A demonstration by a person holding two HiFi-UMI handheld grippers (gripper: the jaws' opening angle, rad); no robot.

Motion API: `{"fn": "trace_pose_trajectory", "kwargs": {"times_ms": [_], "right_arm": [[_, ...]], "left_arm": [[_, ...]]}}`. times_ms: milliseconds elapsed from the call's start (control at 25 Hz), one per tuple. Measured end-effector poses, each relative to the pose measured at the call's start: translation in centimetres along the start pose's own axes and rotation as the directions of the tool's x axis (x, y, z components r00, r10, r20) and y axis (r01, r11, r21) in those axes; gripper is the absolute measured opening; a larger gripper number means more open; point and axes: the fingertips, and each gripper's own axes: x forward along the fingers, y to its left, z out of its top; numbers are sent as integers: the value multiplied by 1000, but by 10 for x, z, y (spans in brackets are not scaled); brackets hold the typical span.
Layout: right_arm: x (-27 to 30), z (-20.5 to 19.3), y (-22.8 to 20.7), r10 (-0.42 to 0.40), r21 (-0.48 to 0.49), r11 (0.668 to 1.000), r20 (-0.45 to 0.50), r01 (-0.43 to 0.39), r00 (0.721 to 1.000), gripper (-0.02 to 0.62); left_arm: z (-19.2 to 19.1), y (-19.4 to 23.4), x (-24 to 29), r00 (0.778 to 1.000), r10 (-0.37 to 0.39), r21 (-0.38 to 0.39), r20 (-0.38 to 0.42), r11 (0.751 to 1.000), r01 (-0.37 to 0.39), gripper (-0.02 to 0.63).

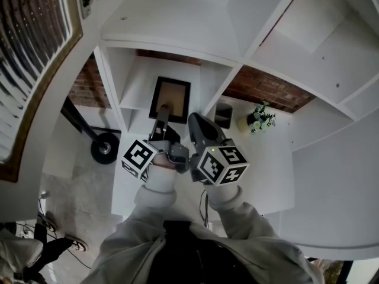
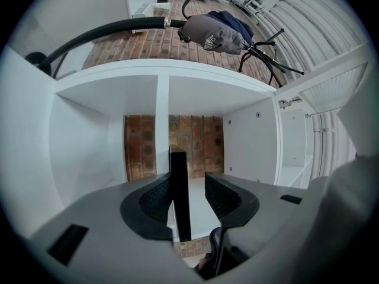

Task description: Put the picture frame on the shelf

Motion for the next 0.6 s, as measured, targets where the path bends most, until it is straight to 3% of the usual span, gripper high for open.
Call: {"fn": "trace_pose_trajectory", "kwargs": {"times_ms": [280, 600], "right_arm": [[-4, 3, 0, 3, 9, 1000, 9, -3, 1000, 0], [-12, 2, -6, -7, 18, 1000, 12, 7, 1000, 0]], "left_arm": [[-6, 4, -2, 998, 54, 21, -14, 998, -53, 235], [-13, 14, -7, 997, 78, 33, -28, 996, -77, 236]]}}
